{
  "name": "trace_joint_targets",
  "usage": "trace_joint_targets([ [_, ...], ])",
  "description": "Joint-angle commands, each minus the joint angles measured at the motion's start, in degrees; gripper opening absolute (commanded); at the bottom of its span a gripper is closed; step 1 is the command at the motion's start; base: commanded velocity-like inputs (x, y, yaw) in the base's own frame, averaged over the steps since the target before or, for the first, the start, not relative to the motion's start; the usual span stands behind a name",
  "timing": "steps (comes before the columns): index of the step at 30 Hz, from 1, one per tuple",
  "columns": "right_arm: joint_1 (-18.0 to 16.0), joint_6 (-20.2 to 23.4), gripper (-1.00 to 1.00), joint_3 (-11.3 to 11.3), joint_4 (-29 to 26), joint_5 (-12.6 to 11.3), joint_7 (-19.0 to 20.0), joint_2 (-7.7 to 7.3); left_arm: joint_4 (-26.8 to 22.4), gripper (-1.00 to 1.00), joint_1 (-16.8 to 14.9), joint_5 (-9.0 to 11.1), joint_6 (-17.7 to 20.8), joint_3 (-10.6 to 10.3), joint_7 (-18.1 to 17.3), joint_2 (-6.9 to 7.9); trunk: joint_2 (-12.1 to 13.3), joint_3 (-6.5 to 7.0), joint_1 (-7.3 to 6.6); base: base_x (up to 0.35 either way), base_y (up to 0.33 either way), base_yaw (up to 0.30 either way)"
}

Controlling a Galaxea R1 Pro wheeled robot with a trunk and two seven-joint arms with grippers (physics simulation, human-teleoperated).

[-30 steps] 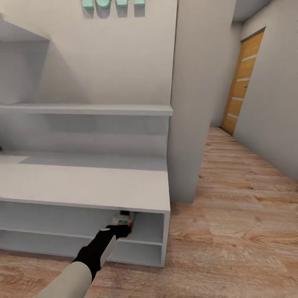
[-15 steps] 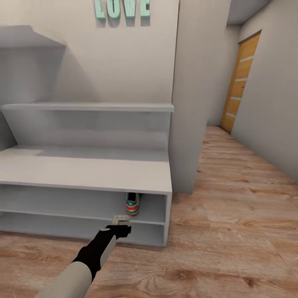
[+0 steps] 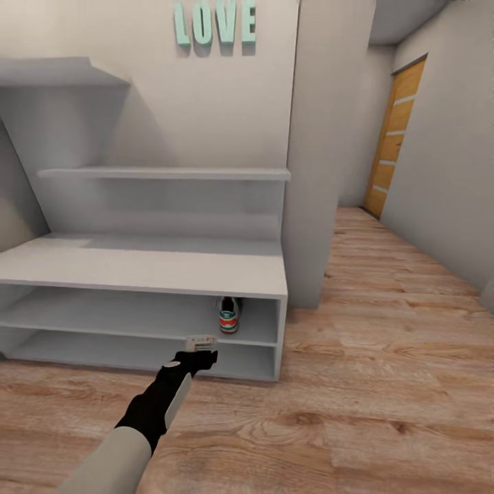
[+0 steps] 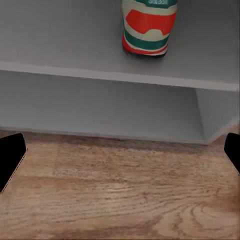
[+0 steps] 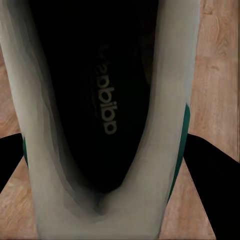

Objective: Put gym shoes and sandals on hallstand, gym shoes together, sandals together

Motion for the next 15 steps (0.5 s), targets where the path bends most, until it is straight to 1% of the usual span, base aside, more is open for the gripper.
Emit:
trace_joint_targets([
  [1,-0.05,0.2,-1.0,-0.04,-0.15,-0.31,-0.38,-0.02,-1.48,1.0,-0.01,0.57,0.28,-0.24,0.47,0.05,-0.03,-0.06,-0.05,-0.337,0.091,0.0],
  [5,-0.04,0.24,-1.0,-0.17,-0.39,-0.17,-0.4,0.0,-4.73,1.0,0.0,0.62,0.28,-0.24,0.47,0.07,-0.03,-0.06,-0.05,-0.337,0.092,0.0],
  [6,-0.08,0.25,-1.0,-0.13,-0.43,-0.16,-0.34,0.02,-6.4,1.0,0.0,0.66,0.28,-0.22,0.47,0.07,-0.03,-0.06,-0.05,-0.319,0.152,0.0],
  [8,-0.06,0.25,-1.0,-0.1,-0.42,-0.16,-0.32,0.01,-6.68,1.0,0.03,0.67,0.23,-0.22,0.47,0.13,-0.03,-0.06,-0.05,-0.307,0.175,0.0],
  [9,-0.05,0.26,-1.0,-0.19,-0.42,-0.16,-0.28,0.0,-6.86,1.0,0.18,0.72,-0.8,-0.22,0.47,0.86,-0.03,-0.06,-0.05,-0.285,0.22,0.0],
  [11,-0.06,0.26,-1.0,-0.21,-0.41,-0.16,-0.27,-0.01,-6.87,1.0,0.22,0.75,-1.36,-0.22,0.47,1.47,-0.03,-0.06,-0.05,-0.281,0.226,0.0],
  [15,-0.04,0.26,-1.0,-0.11,-0.41,-0.15,-0.28,-0.01,-6.73,1.0,0.26,0.74,-1.69,-0.22,0.47,2.16,-0.03,-0.06,-0.05,-0.277,0.231,0.0],
])
